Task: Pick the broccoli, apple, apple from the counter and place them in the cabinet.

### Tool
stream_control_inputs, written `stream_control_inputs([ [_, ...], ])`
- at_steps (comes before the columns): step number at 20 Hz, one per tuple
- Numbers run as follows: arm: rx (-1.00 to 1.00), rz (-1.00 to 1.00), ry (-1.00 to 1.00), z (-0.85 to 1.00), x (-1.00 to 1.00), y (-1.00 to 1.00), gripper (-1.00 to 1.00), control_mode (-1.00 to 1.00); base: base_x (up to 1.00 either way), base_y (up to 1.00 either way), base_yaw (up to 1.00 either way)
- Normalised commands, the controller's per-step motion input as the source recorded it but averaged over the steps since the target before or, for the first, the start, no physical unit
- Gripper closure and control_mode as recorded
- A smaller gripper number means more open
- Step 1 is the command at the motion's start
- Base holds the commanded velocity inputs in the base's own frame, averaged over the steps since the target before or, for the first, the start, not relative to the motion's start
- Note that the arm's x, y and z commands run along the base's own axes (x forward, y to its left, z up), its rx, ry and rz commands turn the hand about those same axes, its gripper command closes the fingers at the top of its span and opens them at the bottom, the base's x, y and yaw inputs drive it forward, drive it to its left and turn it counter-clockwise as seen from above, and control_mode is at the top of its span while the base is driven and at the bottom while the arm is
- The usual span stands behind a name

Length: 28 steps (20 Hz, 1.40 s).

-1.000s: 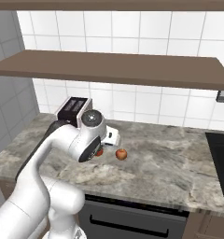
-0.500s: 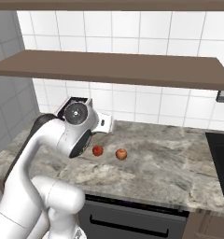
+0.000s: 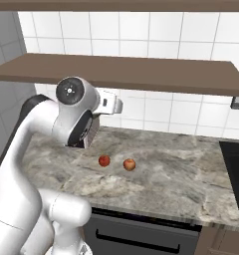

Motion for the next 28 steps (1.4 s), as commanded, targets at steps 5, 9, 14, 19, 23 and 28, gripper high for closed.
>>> stream_control_inputs([
  [5, 0.0, 0.0, -0.24, 0.96, -0.02, 0.0, 1.0, -1.0, 0.0, 0.0, 0.0],
  [9, 0.0, 0.0, -0.21, 0.7, 0.1, 0.36, 1.0, -1.0, 0.0, 0.0, 0.0],
  [14, 0.0, 0.0, -0.13, 0.26, 0.52, 0.55, 1.0, -1.0, 0.0, 0.0, 0.0],
  [19, 0.0, 0.0, -0.07, 0.03, 0.68, 0.5, 1.0, -1.0, 0.0, 0.0, 0.0],
  [23, 0.0, 0.02, 0.0, -0.01, 0.82, 0.36, 1.0, -1.0, 0.0, 0.0, 0.0],
  [28, 0.0, 0.05, 0.0, -0.03, 0.79, 0.32, 1.0, -1.0, 0.0, 0.0, 0.0],
])
